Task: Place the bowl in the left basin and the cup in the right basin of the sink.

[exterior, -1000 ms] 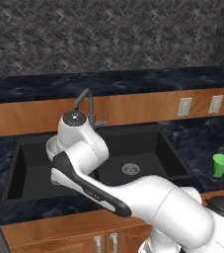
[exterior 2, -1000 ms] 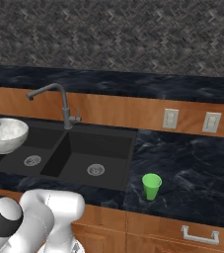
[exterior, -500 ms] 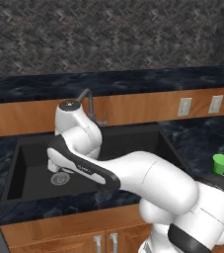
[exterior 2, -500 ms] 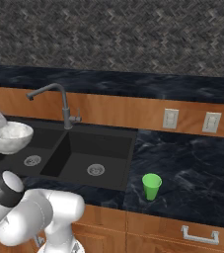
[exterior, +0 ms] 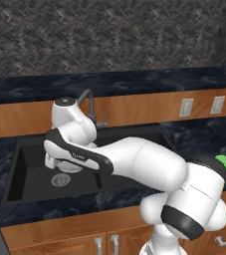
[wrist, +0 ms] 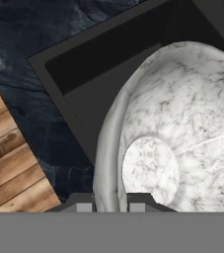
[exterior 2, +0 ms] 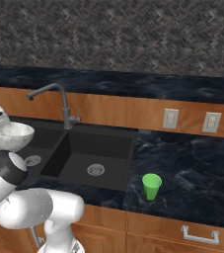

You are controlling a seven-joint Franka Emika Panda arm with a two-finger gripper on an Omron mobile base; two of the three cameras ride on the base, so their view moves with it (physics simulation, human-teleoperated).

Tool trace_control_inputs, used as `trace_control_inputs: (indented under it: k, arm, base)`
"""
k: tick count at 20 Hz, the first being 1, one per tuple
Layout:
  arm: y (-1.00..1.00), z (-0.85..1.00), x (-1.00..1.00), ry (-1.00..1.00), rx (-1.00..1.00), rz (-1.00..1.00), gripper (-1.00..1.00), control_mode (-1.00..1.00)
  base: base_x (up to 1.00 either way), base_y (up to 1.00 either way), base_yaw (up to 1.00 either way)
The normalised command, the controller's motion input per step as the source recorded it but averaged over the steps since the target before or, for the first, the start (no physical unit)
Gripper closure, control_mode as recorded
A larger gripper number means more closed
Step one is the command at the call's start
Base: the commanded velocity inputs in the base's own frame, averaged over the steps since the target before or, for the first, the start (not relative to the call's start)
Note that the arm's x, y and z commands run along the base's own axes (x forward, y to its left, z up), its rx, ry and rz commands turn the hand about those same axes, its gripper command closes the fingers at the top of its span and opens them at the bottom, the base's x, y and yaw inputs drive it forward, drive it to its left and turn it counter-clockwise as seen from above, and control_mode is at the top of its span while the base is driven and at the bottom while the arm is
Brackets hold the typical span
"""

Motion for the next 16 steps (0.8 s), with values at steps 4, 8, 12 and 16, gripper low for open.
trace_control_inputs:
  k: [4, 8, 12, 16]
  arm:
    - [0.11, -0.13, 0.23, 0.00, 0.00, 0.00, 1.00, -1.00]
    - [0.08, -0.19, 0.22, 0.00, 0.00, -0.01, 1.00, -1.00]
    - [0.13, -0.22, 0.26, 0.01, 0.00, -0.05, 1.00, -1.00]
    - [0.11, -0.20, 0.28, 0.03, 0.00, -0.06, 1.00, -1.00]
  base:
    - [0.00, 0.00, 0.00]
    - [0.00, 0.00, 0.00]
    - [0.00, 0.00, 0.00]
    - [0.00, 0.00, 0.00]
